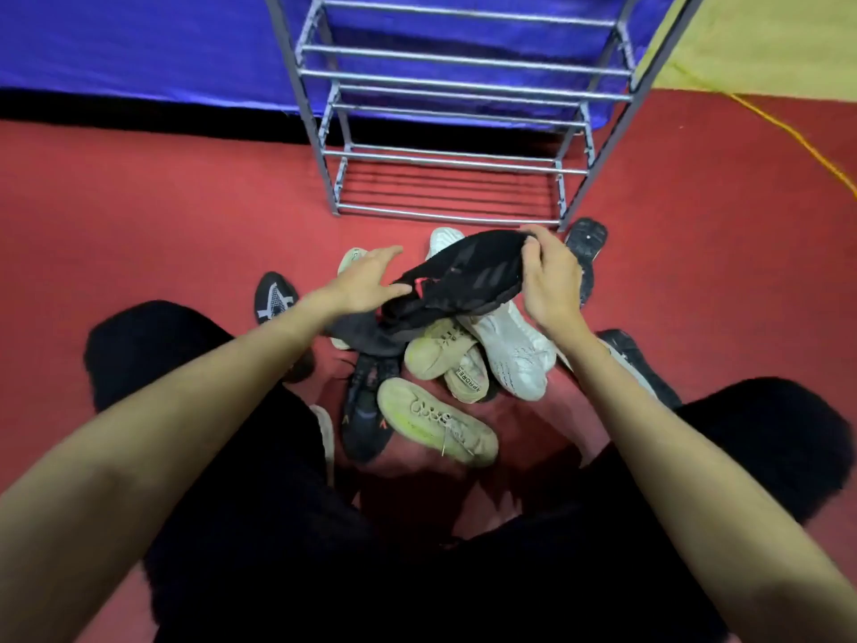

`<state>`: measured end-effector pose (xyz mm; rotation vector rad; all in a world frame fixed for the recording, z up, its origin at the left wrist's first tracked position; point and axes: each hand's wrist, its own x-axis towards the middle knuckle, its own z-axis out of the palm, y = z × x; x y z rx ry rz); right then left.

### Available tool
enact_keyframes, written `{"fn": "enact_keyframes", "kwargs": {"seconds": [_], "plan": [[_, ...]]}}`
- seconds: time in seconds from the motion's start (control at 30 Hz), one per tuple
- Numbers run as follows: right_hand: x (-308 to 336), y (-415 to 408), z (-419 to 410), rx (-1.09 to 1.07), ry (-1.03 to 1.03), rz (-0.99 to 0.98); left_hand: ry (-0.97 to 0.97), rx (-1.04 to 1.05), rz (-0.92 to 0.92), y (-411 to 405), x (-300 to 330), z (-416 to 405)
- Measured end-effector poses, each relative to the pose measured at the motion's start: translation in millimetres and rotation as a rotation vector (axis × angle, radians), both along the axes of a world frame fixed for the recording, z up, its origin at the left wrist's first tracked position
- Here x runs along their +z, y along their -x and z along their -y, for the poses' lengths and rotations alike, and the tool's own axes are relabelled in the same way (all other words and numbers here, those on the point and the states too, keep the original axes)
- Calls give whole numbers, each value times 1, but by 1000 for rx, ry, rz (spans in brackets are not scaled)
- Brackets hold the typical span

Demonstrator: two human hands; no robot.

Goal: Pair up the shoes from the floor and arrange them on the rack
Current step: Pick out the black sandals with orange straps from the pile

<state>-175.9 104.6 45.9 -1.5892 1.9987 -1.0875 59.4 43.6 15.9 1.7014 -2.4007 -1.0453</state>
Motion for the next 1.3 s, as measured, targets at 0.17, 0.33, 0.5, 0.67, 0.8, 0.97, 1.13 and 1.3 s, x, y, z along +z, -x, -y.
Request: {"fn": "enact_keyframes", "kwargs": {"seconds": [0.17, 0.33, 0.5, 0.67, 0.8, 0.97, 1.13, 1.3], "plan": [[41, 5, -4, -96, 17, 27, -132, 55, -87, -8, 19, -29], [41, 28, 15, -137, -16, 192, -234, 163, -255, -2, 21, -39], [14, 56, 45, -23, -232, 266, -93, 305, -197, 13, 3, -23], [-43, 73, 76, 93, -616, -68, -25, 456, -26, 21, -31, -4], [-101, 70, 99, 78, -716, 42, -27, 534, -25, 31, -62, 21], [-172, 79, 140, 49, -807, 22, -75, 532, -85, 56, -99, 71], [-227, 107, 190, 81, -740, -151, -129, 542, -242, 60, -148, 113], [-266, 120, 229, 75, -727, -144, -116, 577, -290, 59, -178, 133]]}}
